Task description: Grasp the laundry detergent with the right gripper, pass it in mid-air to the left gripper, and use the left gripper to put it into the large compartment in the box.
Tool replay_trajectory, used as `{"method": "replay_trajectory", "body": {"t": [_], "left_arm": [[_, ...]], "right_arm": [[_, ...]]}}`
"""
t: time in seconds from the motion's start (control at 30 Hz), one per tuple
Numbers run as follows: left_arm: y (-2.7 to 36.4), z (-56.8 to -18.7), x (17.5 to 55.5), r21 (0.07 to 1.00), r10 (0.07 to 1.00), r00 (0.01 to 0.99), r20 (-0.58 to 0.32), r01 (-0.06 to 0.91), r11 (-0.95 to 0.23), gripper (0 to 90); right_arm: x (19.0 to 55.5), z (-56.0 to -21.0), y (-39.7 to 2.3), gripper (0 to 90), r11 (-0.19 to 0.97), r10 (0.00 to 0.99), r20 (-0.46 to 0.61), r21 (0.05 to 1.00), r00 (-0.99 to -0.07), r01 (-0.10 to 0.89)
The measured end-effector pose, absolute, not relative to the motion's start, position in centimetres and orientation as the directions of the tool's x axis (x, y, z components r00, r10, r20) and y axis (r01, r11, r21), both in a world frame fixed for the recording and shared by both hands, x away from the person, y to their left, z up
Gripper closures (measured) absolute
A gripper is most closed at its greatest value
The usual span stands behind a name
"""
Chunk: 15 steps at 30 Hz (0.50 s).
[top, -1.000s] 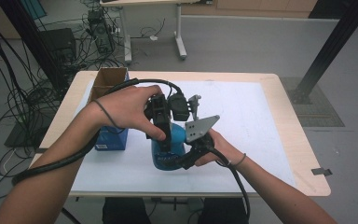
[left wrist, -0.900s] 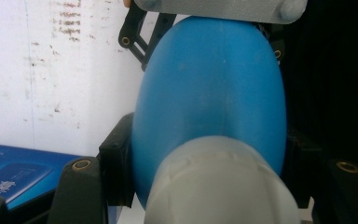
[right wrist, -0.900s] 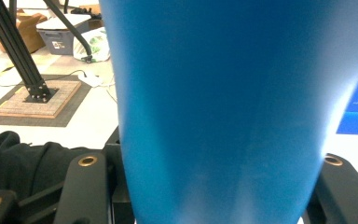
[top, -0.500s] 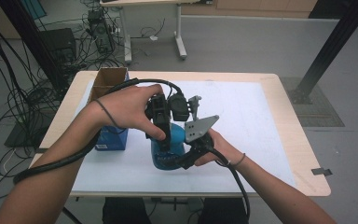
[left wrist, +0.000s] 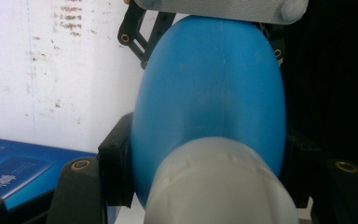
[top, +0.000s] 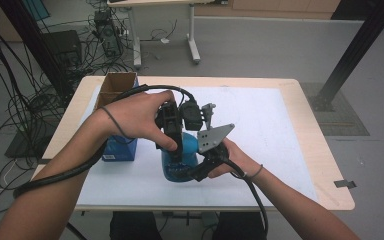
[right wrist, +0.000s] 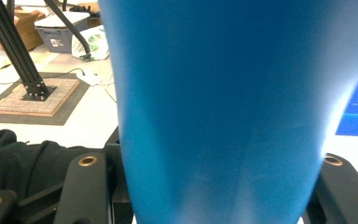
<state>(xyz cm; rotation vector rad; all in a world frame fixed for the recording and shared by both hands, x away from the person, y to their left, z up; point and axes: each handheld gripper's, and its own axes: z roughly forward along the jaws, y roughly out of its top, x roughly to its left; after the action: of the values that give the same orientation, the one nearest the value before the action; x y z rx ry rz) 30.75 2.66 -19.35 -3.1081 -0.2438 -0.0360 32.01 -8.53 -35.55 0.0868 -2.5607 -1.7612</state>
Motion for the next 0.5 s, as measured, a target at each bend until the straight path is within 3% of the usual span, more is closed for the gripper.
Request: {"method": "replay_trajectory", "body": {"t": [0.5], "left_arm": [[2.51, -19.37, 30.61, -0.024, 0.156, 0.987, 0.025, 0.157, -0.987, 36.7]], "right_arm": [[31.86, -35.63, -8.64, 41.3, 0.354, -0.062, -0.008, 0.935, -0.998, -0.029]]}}
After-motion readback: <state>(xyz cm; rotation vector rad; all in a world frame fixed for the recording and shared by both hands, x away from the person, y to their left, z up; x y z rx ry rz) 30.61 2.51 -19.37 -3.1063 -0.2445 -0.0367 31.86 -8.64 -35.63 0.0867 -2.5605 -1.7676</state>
